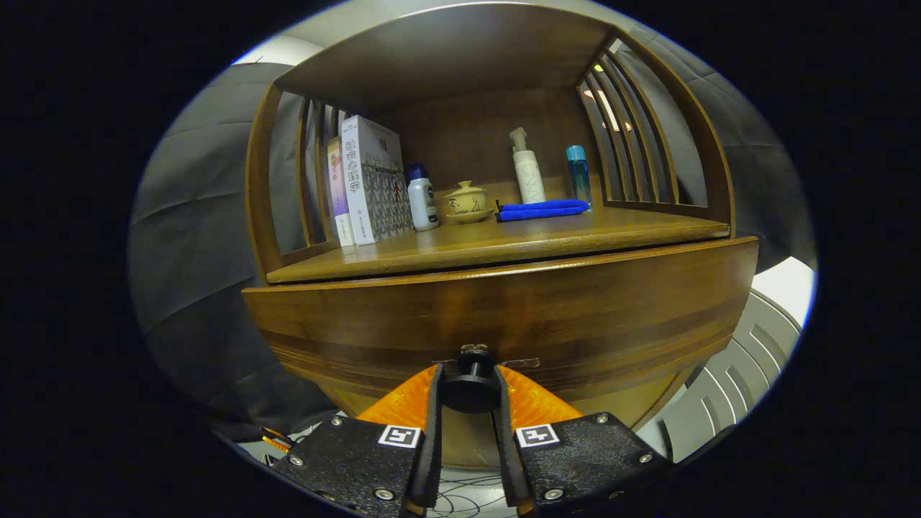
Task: Pull open the drawer, take out the items inside it, and place them on the countertop above the cabinet.
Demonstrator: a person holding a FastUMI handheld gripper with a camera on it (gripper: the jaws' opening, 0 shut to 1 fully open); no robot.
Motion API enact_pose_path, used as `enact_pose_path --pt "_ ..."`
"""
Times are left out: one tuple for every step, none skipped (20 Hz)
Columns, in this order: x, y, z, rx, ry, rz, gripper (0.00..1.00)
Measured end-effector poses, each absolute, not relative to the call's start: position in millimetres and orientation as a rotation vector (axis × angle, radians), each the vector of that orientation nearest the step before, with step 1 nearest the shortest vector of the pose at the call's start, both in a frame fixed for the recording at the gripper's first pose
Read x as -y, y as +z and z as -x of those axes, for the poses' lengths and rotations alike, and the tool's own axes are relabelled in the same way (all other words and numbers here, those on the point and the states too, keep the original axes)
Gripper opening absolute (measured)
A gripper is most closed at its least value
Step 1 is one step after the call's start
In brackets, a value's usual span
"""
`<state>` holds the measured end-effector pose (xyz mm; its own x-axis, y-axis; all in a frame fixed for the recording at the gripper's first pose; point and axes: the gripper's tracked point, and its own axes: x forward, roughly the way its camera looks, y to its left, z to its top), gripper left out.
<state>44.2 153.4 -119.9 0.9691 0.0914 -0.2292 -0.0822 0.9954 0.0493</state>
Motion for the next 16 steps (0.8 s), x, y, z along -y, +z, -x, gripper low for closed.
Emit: enact_pose_path --pt "-153.6 -120.0 -37.4 -0.231 0.091 -0.034 0.34" --pt "-153.7 -120.2 -29.2 -0.227 0.094 -0.029 0.34" --pt "-153.5 -120.1 -22.5 -0.223 0.099 -0.025 0.34" --pt "-154.4 -120.6 -16.3 -0.219 0.102 -0.028 0.34" --pt "-154.7 -120.5 -10.3 -0.215 0.105 -0.026 0.34" --pt "-155.4 -120.8 -2.4 -0.21 0.108 -0.022 0.34" --pt "-155.8 -121.1 4.0 -0.207 0.11 -0.013 0.34" --pt "-156.2 -121.9 9.6 -0.206 0.113 -0.007 0.34" --pt "-156.5 -121.5 15.6 -0.206 0.117 -0.003 0.34" --pt "-156.7 -122.8 22.0 -0.209 0.122 -0.004 0.34" --pt "-156.7 -122.8 28.5 -0.21 0.127 -0.004 0.34" --pt "-157.2 -123.4 33.9 -0.212 0.131 -0.002 0.34" --pt "-156.8 -123.2 39.7 -0.214 0.133 -0.002 0.34" --pt "-157.4 -124.3 44.4 -0.213 0.134 -0.002 0.34" --pt "-157.5 -123.8 50.6 -0.213 0.135 0.001 0.34" --pt "-158.4 -126.9 55.2 -0.213 0.138 0.008 0.34"
